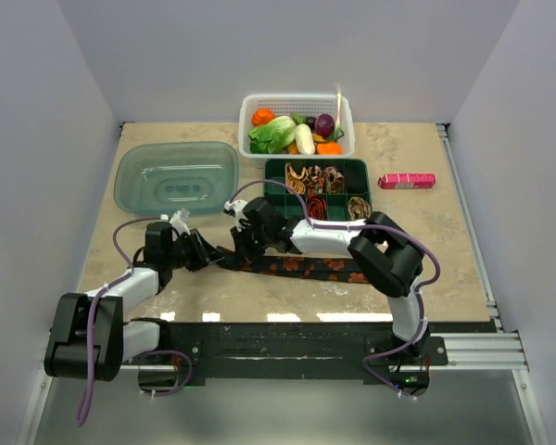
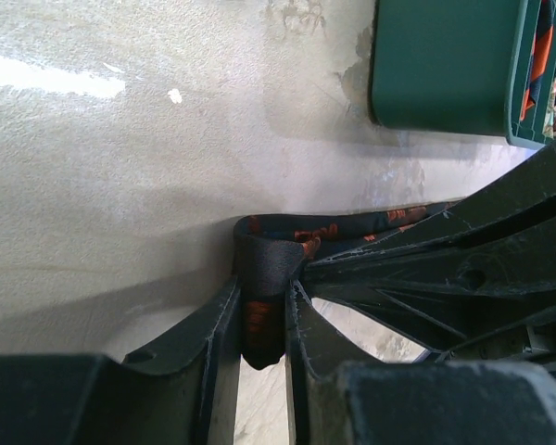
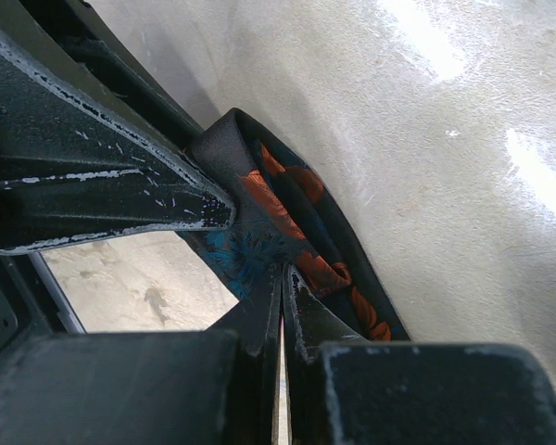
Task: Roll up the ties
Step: Roll the tie at the center of the board.
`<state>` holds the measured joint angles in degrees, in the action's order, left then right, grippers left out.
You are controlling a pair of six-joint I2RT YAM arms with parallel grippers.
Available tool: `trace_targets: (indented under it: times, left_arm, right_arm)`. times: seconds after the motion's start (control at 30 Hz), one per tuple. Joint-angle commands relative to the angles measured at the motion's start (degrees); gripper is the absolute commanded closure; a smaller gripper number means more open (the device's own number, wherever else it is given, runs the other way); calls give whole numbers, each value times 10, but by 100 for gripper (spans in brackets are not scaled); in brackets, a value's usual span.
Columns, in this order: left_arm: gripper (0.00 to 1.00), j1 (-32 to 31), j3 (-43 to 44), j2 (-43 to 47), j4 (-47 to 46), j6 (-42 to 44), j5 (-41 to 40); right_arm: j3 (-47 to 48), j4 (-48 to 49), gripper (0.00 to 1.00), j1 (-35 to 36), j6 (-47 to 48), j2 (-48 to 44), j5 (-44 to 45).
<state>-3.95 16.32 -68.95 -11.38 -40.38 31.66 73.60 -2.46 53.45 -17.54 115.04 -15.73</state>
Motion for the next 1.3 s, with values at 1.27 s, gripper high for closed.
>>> trace_targets:
  times: [1.27]
  left_arm:
    - [100,-114,219,38,302,89,-256]
  right_arm:
    - [140,4,100,-2,-30,60,-40]
